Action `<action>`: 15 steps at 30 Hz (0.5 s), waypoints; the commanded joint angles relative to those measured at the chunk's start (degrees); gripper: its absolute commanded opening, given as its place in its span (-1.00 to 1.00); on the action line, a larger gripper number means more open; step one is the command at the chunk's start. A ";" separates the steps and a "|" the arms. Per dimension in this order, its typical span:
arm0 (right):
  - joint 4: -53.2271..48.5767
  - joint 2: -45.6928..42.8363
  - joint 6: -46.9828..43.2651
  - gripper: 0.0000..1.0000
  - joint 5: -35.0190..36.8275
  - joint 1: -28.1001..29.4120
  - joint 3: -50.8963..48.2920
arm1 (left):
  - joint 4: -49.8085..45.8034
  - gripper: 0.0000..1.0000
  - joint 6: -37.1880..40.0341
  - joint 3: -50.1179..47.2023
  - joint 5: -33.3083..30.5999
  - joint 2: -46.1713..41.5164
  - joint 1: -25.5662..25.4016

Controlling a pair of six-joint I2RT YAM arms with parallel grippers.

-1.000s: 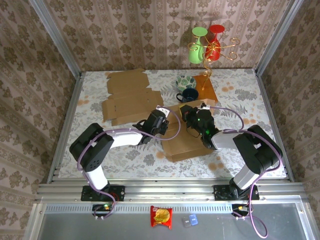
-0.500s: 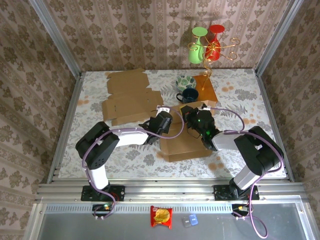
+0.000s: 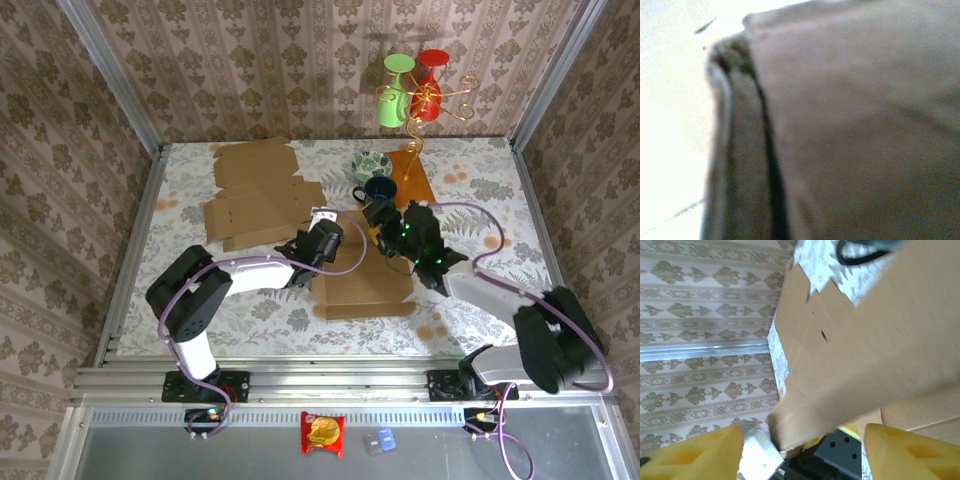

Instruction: Fold the paper box

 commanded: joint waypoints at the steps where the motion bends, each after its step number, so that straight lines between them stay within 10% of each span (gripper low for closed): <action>1: -14.99 -7.06 -10.26 0.42 -4.37 -3.52 5.78 | 3.53 -1.00 5.11 -1.68 5.09 -5.34 2.82; 15: -30.26 -14.55 -27.61 0.21 -29.69 -30.71 20.82 | 1.32 -1.00 4.64 2.49 55.07 -11.04 22.72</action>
